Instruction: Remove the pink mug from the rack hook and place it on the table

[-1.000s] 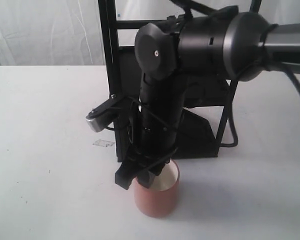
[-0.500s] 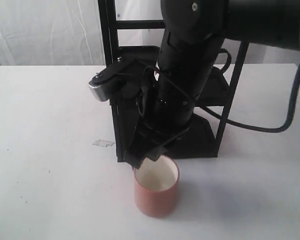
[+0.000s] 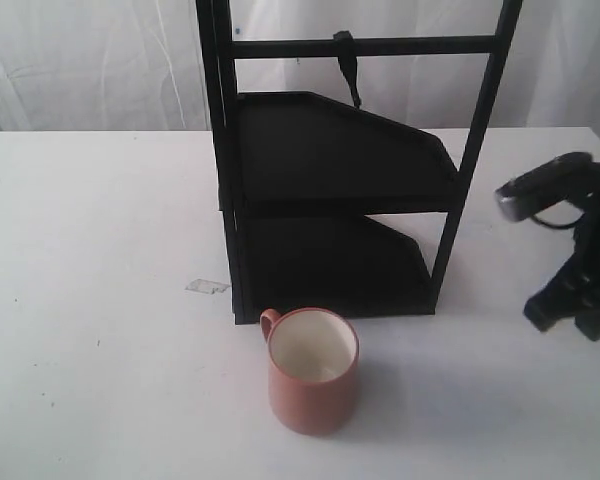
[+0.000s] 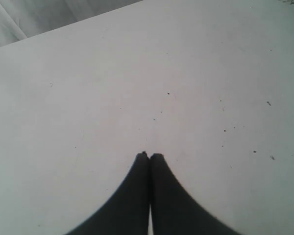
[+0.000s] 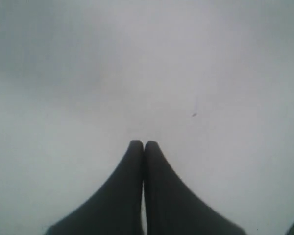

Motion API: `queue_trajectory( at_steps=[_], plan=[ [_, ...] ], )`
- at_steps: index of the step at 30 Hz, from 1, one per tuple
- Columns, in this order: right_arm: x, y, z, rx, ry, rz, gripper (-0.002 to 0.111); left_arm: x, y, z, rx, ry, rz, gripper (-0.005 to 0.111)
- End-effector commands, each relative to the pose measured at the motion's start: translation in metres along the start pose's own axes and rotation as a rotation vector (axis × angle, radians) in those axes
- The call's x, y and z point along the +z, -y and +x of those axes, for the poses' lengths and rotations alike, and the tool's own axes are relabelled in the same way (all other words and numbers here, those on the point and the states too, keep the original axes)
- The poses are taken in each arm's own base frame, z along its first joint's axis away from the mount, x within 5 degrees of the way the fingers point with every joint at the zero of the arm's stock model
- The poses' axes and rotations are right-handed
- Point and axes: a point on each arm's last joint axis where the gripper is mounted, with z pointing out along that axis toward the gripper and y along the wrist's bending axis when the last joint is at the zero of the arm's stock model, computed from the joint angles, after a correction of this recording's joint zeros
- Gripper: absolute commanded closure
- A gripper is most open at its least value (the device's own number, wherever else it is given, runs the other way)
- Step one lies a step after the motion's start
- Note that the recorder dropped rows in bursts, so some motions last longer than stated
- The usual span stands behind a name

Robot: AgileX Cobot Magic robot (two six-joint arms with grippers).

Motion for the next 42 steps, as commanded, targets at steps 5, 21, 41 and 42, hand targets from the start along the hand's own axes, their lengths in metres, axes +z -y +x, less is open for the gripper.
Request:
queue_trajectory(
  at_steps=[5,21,41,42],
  plan=[
    [0.002,0.056,0.013,0.513,0.398,0.082,0.108,0.0,0.0,0.001,0.001,0.004,-0.003,0.107],
    [-0.096,0.005,0.121,0.574,1.215,0.166,0.108,0.0,0.0,0.001,0.001,0.004,-0.003,0.107],
    [-0.121,-0.02,0.167,0.522,1.446,0.185,0.108,0.0,0.0,0.001,0.001,0.004,-0.003,0.107],
    [-0.12,-0.021,0.172,0.533,1.458,0.197,0.108,0.0,0.0,0.001,0.001,0.004,-0.003,0.107]
  ],
)
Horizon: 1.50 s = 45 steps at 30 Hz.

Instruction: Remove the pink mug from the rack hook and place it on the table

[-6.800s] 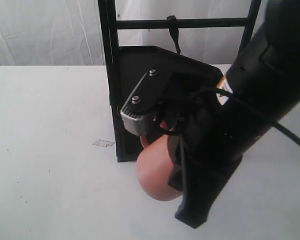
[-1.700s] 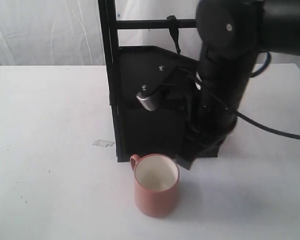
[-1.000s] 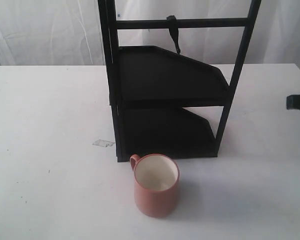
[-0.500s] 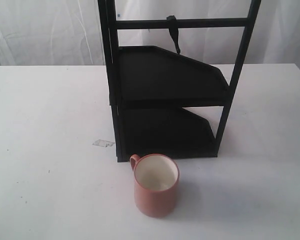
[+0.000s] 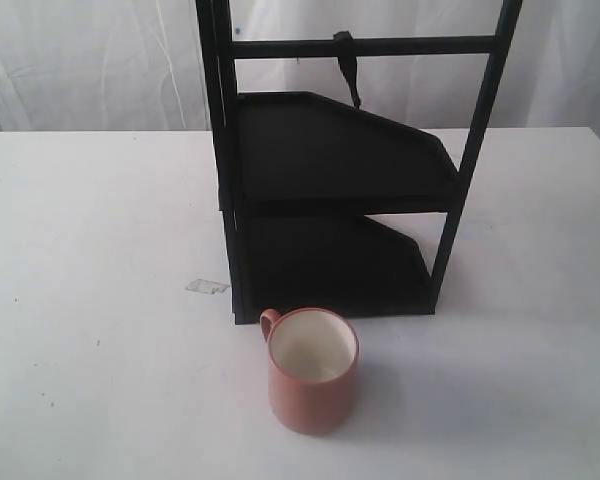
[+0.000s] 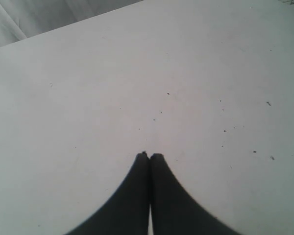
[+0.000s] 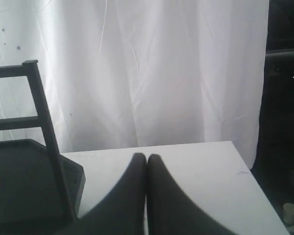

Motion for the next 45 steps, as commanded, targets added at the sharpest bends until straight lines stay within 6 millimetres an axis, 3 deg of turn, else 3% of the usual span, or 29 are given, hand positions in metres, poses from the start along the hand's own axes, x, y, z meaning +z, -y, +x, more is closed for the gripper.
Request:
queue_trajectory(
  at_steps=[1,11,14,20,24,35,45],
  plan=[
    [-0.019,0.004,0.006,-0.003,0.063,0.042,0.108,0.0,0.0,0.001,0.001,0.004,-0.003,0.107],
    [-0.036,0.015,0.032,-0.011,0.119,0.205,0.108,0.0,0.0,0.001,0.001,0.004,-0.003,0.107],
    [-0.04,0.017,0.045,-0.092,0.161,0.225,0.108,0.0,0.0,0.001,0.001,0.004,-0.003,0.107],
    [-0.036,0.021,0.093,-0.195,0.274,0.196,0.108,0.0,0.0,0.001,0.001,0.004,-0.003,0.107],
    [-0.024,0.026,0.133,-0.231,0.231,0.186,0.108,0.0,0.0,0.001,0.001,0.004,-0.003,0.107],
    [-0.023,0.032,0.171,-0.231,-0.187,0.17,0.108,0.0,0.0,0.001,0.001,0.004,-0.003,0.107],
    [-0.023,0.03,0.171,-0.244,-0.185,0.13,0.108,0.0,0.0,0.001,0.001,0.004,-0.003,0.107]
  ],
)
